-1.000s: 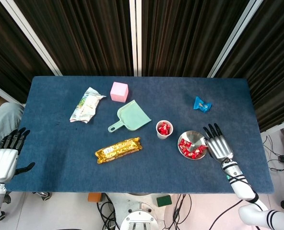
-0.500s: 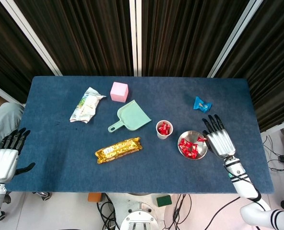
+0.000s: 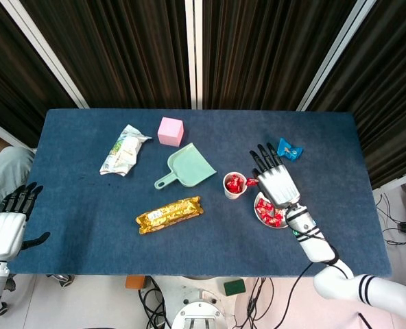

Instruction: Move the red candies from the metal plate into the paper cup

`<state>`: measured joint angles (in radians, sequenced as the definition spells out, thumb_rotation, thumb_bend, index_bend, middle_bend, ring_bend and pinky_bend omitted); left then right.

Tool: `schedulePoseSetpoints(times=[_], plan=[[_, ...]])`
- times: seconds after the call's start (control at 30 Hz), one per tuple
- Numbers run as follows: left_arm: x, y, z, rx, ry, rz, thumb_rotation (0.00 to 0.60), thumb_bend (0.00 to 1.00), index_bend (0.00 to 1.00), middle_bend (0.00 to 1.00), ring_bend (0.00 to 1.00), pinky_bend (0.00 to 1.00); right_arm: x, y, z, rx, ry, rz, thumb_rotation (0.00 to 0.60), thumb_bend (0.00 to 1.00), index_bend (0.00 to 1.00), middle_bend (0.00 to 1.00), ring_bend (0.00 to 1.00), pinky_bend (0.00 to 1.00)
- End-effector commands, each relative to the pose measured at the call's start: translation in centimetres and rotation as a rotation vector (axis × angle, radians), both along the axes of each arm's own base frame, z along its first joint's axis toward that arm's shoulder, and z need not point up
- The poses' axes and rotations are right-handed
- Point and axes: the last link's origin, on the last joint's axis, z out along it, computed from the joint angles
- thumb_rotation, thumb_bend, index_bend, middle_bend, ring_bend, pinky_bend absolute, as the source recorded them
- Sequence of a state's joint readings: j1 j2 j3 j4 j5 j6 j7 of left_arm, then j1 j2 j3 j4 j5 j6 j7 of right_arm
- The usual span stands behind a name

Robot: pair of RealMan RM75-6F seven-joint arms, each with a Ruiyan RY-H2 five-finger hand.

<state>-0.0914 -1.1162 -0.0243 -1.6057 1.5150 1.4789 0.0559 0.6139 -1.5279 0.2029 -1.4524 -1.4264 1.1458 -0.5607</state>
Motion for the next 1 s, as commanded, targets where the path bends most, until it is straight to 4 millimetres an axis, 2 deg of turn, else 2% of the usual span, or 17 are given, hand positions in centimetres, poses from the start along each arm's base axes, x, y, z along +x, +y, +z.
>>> schedulePoseSetpoints(times=[0.03,0.4,0.87,1.0], plan=[[0.0,0.0,0.1,0.002,-0.001,0.000,0.600,0.10,0.07,0.05,0.01,0.14,0.3,-0.4,-0.8,0.008,0.013,-0.005,0.600,0.48,0.70,0.11,0.00,0.00],[-0.1,0.0,0.2,0.002,-0.005,-0.002,0.600,0.09,0.07,0.05,0.01,0.14,0.5,-0.6,-3.1,0.053,0.054,-0.008,0.600,0.48,0.70,0.11,0.00,0.00],[-0.1,0.0,0.2,0.001,-0.005,-0.002,0.600,0.10,0.07,0.05,0.01,0.14,0.7,-0.9,-4.1,0.062,0.059,-0.016,0.600,0.48,0.70,0.11,0.00,0.00],[-0.1,0.0,0.1,-0.001,-0.005,0.000,0.600,0.09,0.07,0.05,0.01,0.14,0.7,-0.9,-4.2,0.064,0.054,-0.011,0.600,0.48,0.65,0.10,0.00,0.00]])
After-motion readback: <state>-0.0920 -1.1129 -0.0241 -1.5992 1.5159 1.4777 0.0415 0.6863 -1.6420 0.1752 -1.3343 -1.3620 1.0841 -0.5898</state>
